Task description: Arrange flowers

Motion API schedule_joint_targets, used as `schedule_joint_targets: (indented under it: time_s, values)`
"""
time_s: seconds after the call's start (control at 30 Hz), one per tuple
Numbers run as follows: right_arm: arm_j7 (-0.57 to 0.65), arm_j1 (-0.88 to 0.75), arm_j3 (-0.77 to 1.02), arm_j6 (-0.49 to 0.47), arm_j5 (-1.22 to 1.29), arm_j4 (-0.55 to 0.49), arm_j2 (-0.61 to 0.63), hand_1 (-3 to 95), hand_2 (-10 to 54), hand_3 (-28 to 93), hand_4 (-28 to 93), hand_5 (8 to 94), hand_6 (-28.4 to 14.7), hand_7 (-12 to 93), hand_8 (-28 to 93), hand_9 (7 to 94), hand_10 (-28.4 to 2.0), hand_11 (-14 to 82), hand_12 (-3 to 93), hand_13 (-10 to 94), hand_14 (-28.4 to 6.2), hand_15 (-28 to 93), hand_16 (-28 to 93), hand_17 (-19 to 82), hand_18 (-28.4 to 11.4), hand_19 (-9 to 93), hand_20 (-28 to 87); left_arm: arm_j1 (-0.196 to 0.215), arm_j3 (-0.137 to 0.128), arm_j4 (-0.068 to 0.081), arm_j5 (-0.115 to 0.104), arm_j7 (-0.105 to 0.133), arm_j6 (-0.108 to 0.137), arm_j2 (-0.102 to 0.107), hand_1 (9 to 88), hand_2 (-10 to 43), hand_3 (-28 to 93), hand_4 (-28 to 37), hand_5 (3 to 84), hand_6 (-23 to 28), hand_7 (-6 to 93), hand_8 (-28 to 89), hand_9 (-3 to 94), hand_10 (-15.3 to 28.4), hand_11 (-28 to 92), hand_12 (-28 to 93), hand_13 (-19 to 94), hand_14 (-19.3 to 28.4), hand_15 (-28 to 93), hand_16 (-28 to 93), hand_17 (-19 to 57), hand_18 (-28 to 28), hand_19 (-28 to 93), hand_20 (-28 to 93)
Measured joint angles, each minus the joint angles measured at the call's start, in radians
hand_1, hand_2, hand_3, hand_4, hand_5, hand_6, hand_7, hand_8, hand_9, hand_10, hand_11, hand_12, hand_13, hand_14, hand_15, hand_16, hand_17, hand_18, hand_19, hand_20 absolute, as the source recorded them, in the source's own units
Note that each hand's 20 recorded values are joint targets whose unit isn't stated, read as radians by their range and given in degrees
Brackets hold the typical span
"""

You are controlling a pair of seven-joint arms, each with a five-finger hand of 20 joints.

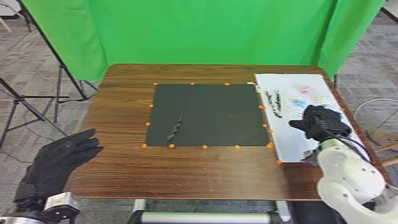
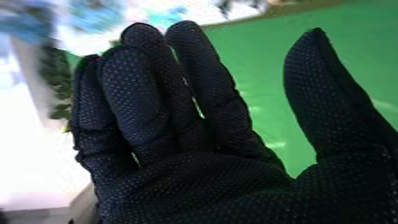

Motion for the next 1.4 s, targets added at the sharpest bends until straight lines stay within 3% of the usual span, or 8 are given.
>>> schedule_joint_targets:
  time_s: [0.37,0.6,0.87,1.4]
  values:
    - [0.066,-0.103,0.157,0.012,-0.049,0.029,-0.017,21.4,5.0,78,-22,60.3,-12.0,23,-10,58.5,-25.5,44.4,22.3,53,-21.1,79,19,28,-28.4,88,17,0.000,0.015,0.003,-0.017,0.015,0.005,0.034,26.1,5.8,82,-15.4,44.4,13.7,13.0,-8,38.1,21.8,34,9,28,28.4,57,-12,-9.4,21.9,58,15]
    - [0.113,-0.248,0.301,0.016,-0.057,-0.044,-0.020,22.9,3.9,77,-22,62.1,-13.0,21,-9,59.5,-26.3,43.9,21.9,54,-21.7,79,19,29,-28.4,89,15,0.016,-0.008,0.002,-0.017,0.016,0.005,0.031,26.0,5.8,82,-15.4,44.4,13.7,13.0,-8,38.2,21.8,34,9,28,28.4,57,-12,-9.4,21.9,58,15]
    - [0.145,-0.275,0.292,-0.009,-0.047,-0.026,-0.044,24.2,3.3,77,-22,64.1,-14.0,20,-8,61.1,-28.0,41.3,21.0,54,-23.2,79,17,29,-28.4,90,12,0.015,0.001,0.002,-0.015,0.011,0.003,0.019,25.9,5.7,82,-15.3,44.4,13.7,13.0,-8,38.0,21.7,35,9,28,28.4,57,-12,-9.5,21.9,58,15]
    - [0.169,-0.268,0.271,-0.045,-0.039,0.009,-0.052,30.8,1.2,78,-23,68.3,-14.5,18,-8,61.9,-28.3,39.1,19.7,54,-23.6,80,15,29,-28.4,93,3,0.001,0.002,0.002,-0.005,-0.010,-0.007,-0.004,25.9,5.6,82,-15.4,44.5,13.6,13.1,-8,38.0,21.6,35,9,28,28.4,57,-12,-9.5,21.8,58,16]
